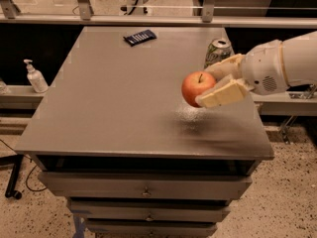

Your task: Move apple near 7up can

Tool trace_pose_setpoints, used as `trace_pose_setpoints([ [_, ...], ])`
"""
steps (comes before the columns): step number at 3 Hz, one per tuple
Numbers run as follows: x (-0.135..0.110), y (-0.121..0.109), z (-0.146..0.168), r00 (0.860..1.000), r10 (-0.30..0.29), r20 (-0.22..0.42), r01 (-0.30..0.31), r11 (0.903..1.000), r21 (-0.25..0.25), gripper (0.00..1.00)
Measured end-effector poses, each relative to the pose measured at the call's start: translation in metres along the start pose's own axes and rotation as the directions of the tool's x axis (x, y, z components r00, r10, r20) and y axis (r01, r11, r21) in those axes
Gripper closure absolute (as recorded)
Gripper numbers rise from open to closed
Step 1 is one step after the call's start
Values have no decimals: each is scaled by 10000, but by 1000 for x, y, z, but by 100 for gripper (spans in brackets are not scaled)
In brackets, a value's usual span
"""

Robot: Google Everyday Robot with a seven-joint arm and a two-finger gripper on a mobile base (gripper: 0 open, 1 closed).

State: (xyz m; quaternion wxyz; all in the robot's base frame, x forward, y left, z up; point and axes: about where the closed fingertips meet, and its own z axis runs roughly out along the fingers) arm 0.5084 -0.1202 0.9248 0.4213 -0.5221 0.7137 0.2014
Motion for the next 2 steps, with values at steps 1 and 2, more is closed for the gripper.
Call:
trace_pose_setpoints([
  [1,4,5,-1,9998,114,-159,-112,9999,119,100],
  [2,26,-18,-14,9971,727,225,-745,9928,934,100],
])
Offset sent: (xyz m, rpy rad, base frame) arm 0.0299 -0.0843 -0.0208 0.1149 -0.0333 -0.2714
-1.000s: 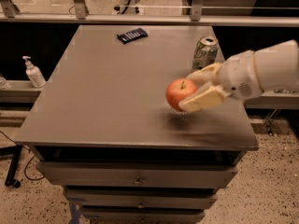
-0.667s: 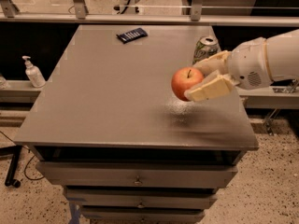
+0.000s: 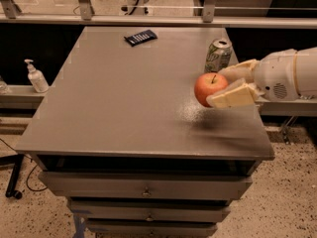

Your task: Move apple near 7up can

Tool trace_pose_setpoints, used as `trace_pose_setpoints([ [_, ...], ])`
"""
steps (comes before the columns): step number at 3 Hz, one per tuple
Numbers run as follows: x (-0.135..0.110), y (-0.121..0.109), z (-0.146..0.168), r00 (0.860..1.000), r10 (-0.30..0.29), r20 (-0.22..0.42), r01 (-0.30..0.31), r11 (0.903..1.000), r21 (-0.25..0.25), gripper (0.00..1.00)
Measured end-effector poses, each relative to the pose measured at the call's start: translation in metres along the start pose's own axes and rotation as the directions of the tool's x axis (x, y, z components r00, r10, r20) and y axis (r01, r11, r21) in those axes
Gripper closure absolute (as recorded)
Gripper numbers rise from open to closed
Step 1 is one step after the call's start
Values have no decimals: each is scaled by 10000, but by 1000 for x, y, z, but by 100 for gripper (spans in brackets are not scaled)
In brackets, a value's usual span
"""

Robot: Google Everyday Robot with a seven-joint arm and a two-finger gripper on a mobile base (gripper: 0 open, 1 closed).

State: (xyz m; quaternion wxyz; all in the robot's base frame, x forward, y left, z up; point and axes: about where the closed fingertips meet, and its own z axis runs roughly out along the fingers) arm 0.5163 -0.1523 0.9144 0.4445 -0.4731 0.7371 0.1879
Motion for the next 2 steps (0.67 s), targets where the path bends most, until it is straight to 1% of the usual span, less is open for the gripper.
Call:
trace_pose_setpoints([
  [1,19,-39,-8,9976,469,514,-511,9953,824,100],
  [2,38,-75,-11,9902,921,1052,-1062,9847,1381,100],
])
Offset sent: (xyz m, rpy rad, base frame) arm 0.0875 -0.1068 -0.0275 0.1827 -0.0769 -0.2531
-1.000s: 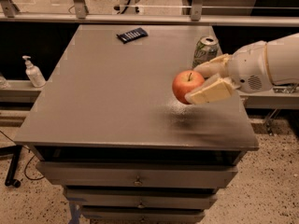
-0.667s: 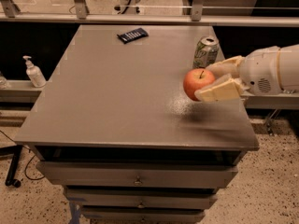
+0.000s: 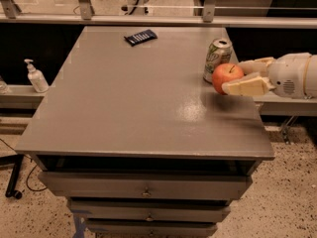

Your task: Move apple near 7up can

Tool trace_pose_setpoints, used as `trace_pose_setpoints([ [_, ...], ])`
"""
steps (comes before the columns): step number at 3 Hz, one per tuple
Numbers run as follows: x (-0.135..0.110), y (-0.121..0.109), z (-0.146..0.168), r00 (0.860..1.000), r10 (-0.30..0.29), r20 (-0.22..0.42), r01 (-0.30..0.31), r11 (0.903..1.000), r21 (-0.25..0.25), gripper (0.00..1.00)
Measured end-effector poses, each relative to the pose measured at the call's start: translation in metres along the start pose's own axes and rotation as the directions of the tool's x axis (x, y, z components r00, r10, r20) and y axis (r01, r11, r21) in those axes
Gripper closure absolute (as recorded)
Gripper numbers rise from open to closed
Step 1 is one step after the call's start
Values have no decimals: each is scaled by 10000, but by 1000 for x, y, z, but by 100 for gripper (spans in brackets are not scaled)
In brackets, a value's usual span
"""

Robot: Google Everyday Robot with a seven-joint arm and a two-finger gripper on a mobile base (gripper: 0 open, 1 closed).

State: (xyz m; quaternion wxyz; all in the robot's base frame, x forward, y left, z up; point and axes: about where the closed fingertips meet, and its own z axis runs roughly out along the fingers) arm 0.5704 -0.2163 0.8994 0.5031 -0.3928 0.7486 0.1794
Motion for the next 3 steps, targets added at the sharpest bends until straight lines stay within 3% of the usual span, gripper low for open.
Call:
trace_pose_setpoints([
  [1,16,-26,6,9995,294,63,-296,9992,282,100],
  [2,29,-40,13,9987,501,-52,-499,9984,264,84],
  [3,35,-48,20,9986,508,-115,-505,9986,175,61],
])
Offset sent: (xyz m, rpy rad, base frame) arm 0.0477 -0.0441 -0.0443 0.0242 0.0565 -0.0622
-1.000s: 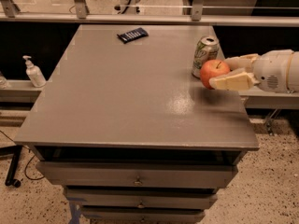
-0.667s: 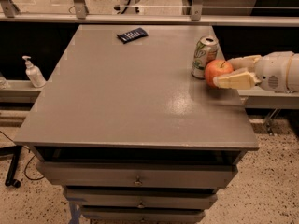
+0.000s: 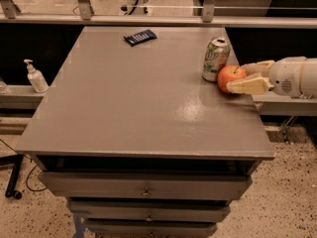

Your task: Move apple near 7up can

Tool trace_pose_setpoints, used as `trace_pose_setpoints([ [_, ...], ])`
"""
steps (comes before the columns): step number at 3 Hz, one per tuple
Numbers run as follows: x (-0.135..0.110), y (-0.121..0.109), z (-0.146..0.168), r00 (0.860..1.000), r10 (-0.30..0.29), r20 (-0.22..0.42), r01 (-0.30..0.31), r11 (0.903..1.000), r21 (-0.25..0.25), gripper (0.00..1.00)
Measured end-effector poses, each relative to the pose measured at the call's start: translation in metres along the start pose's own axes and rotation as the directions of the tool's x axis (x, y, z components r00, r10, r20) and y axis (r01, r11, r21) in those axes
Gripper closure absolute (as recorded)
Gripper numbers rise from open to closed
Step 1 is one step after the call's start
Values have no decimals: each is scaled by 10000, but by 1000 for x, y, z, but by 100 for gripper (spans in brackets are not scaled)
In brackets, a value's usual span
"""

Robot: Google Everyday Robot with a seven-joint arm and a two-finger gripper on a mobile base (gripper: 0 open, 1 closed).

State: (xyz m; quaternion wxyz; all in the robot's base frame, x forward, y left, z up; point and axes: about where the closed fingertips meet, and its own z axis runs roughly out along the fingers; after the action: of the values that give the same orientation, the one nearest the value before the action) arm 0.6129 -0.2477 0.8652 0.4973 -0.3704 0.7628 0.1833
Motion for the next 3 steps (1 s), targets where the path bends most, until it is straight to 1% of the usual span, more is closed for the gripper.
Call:
trace_pose_setpoints([
  [2,3,-8,5,9999,-138,36,138,9999,-74,15],
  [3,4,-5,5,9999,-93,106,95,9997,-206,0],
])
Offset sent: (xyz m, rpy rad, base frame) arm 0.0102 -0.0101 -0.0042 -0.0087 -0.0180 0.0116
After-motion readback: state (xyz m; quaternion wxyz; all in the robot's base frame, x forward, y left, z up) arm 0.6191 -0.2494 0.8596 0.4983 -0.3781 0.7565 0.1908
